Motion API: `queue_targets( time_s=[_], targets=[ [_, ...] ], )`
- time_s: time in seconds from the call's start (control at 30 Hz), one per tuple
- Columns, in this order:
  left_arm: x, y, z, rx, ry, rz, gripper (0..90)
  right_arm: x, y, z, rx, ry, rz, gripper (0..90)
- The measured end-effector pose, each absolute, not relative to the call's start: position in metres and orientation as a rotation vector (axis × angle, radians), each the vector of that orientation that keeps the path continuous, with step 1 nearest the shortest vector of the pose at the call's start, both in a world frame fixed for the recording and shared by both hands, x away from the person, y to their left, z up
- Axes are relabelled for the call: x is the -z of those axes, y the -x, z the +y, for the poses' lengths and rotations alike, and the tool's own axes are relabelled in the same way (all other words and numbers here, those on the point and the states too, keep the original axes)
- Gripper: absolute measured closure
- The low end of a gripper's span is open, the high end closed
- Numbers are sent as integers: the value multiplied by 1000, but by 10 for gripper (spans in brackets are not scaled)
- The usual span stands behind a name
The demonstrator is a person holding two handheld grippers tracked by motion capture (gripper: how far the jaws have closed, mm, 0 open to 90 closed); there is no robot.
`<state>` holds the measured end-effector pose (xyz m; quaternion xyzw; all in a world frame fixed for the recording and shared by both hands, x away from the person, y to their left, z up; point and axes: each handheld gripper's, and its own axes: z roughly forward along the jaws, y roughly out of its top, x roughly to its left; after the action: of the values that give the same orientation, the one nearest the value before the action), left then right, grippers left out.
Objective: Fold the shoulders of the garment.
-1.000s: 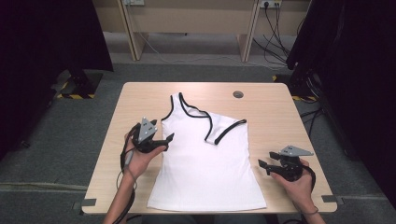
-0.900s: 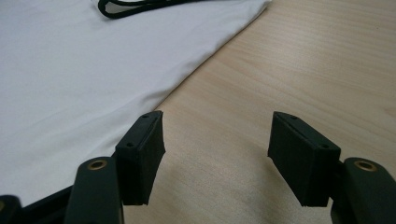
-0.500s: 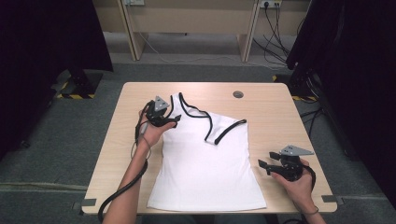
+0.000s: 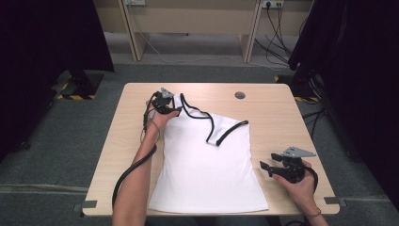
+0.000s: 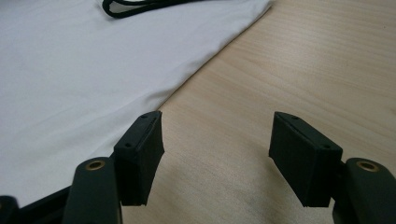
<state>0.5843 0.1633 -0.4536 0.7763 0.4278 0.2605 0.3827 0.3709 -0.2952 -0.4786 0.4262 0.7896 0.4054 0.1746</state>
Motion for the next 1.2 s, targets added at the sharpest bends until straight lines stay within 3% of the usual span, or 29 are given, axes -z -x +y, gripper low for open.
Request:
queue_targets(
  time_s=[0.73,1.03,1.2],
  targets=[
    [468,-617,152,-605,-2069,1180,416,478,-371,-295,-1157,-1204,2239,359],
    [476,-619,153,-560,-2061,1185,515,479,-371,-295,-1157,-1203,2241,359],
    [476,-619,152,-535,-2069,1161,638,479,-371,-296,-1160,-1203,2242,360]
  ],
)
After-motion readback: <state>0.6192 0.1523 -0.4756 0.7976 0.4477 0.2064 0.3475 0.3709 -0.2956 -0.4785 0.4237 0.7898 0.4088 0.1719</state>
